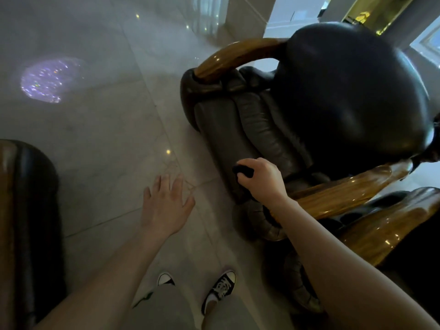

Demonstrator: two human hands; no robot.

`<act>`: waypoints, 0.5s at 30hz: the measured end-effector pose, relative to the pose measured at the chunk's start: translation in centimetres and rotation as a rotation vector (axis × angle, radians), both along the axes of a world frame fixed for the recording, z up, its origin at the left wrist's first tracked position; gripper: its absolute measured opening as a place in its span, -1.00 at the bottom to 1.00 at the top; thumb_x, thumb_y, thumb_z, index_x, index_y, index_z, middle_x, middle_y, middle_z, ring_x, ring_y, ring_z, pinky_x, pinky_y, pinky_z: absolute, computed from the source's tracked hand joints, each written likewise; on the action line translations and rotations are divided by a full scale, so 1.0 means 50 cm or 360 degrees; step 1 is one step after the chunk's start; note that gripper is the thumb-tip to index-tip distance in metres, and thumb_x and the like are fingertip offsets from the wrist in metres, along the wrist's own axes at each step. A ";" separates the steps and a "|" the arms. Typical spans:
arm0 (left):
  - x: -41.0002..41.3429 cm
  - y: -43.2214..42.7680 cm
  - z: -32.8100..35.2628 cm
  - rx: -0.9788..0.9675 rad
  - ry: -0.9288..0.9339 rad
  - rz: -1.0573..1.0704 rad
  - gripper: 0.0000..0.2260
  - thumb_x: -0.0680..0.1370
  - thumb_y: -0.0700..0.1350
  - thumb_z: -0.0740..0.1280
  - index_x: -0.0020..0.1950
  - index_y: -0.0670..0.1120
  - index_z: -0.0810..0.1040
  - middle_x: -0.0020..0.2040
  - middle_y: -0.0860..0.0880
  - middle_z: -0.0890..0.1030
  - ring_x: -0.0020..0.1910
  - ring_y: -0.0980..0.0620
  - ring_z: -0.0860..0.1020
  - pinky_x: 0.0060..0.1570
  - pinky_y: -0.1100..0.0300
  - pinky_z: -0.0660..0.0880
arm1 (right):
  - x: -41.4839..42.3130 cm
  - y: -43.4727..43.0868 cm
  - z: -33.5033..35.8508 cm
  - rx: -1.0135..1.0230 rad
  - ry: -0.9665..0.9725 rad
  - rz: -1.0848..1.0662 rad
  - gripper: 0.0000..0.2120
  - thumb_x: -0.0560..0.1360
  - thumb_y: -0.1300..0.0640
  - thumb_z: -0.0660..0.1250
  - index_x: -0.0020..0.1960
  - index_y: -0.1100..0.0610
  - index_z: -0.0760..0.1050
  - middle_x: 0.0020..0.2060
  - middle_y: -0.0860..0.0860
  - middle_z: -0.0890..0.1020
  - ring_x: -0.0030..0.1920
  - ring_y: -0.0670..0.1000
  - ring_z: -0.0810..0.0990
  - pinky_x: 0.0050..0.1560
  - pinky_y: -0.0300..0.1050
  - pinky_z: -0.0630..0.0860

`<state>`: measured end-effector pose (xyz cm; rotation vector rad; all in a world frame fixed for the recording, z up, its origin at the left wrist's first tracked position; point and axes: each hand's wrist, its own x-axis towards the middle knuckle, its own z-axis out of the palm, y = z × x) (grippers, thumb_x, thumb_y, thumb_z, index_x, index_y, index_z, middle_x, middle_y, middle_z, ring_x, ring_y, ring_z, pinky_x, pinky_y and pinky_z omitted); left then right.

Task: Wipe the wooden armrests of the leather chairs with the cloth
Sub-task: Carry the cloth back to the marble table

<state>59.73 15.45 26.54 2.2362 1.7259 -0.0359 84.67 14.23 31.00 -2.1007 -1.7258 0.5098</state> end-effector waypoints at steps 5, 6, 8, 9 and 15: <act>-0.105 -0.027 0.020 -0.0005 -0.0034 0.0125 -0.32 0.53 0.29 -0.02 0.58 0.01 0.07 0.57 -0.18 0.16 0.56 -0.20 0.07 0.45 -0.24 0.14 | -0.110 -0.004 0.041 0.0027 0.0016 0.0092 -0.71 0.52 0.02 0.40 0.23 -0.12 0.60 -0.05 -0.05 0.56 -0.04 -0.04 0.54 -0.02 -0.12 0.48; -0.126 -0.032 0.022 -0.0015 -0.0026 0.0148 -0.31 0.51 0.30 -0.05 0.58 0.01 0.06 0.58 -0.18 0.16 0.56 -0.20 0.07 0.45 -0.24 0.14 | -0.133 -0.004 0.047 0.0035 0.0020 0.0124 -0.71 0.52 0.02 0.40 0.23 -0.12 0.60 -0.06 -0.06 0.56 -0.05 -0.06 0.52 -0.04 -0.15 0.44; -0.163 -0.043 0.026 -0.0031 -0.0021 0.0187 -0.29 0.49 0.32 -0.09 0.58 0.01 0.06 0.58 -0.18 0.16 0.56 -0.21 0.08 0.44 -0.24 0.15 | -0.178 -0.001 0.058 0.0035 0.0037 0.0182 -0.72 0.51 0.03 0.41 0.22 -0.11 0.61 -0.06 -0.06 0.56 -0.07 -0.07 0.51 -0.06 -0.18 0.41; -0.181 -0.047 0.027 -0.0038 -0.0017 0.0210 -0.29 0.49 0.32 -0.10 0.58 0.02 0.06 0.57 -0.18 0.16 0.56 -0.21 0.08 0.44 -0.25 0.15 | -0.200 0.002 0.063 0.0027 0.0044 0.0213 -0.72 0.52 0.04 0.40 0.23 -0.09 0.61 -0.05 -0.05 0.56 -0.06 -0.06 0.52 -0.06 -0.19 0.41; -0.260 -0.066 0.031 -0.0027 -0.0018 0.0389 -0.31 0.51 0.31 -0.09 0.58 0.01 0.11 0.56 -0.18 0.21 0.53 -0.22 0.16 0.41 -0.24 0.19 | -0.305 0.039 0.077 -0.0072 0.0035 0.0454 -0.71 0.53 0.04 0.39 0.25 -0.06 0.60 -0.02 -0.02 0.56 -0.04 -0.02 0.55 -0.02 -0.12 0.52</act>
